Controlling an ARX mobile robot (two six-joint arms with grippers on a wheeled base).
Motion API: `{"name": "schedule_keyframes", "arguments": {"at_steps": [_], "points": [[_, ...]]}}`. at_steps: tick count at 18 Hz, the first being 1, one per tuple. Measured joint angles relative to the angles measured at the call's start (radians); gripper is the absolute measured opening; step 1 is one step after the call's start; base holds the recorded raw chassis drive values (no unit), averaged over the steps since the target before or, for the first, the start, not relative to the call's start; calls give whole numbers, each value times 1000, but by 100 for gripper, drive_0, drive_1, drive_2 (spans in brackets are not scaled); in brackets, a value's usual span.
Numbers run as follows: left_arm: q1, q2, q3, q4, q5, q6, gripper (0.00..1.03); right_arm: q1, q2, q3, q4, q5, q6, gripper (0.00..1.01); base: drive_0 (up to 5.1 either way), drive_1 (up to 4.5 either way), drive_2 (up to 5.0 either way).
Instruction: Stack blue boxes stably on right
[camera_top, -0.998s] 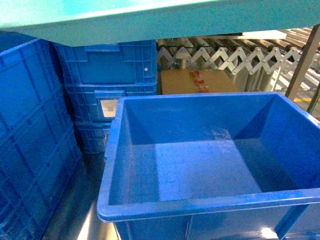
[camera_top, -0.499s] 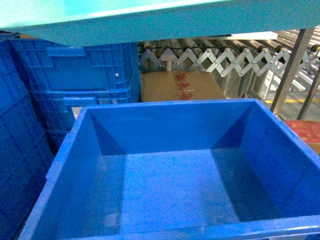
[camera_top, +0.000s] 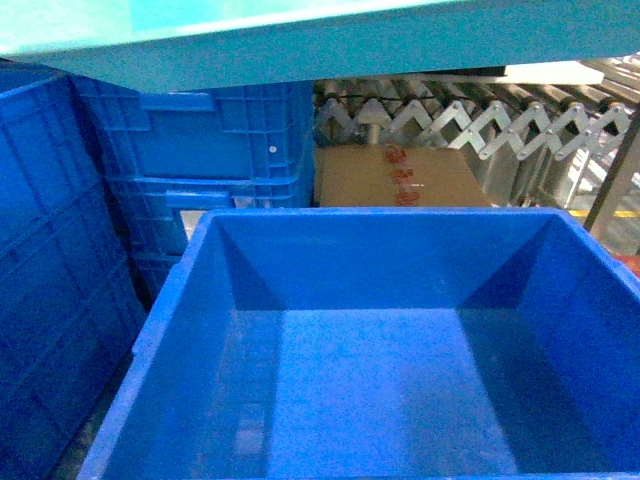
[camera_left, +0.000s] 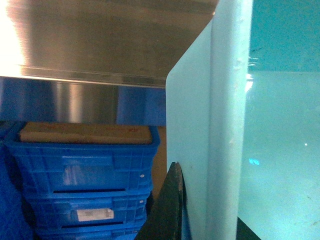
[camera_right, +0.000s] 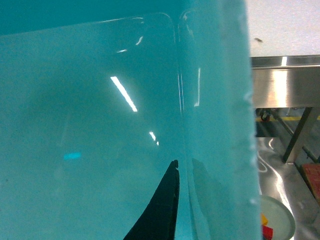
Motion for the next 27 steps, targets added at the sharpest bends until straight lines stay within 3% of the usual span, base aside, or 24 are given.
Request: {"name": "schedule_keyframes", "arguments": {"at_steps": [18,27], "points": [[2,-3,0,1,-1,0,2,5,2,0,2,3,1,8,144,144,144],[3,-3,0,0,1,0,2,1,-2,0,-1,-1,1,8,0,0,0]]}}
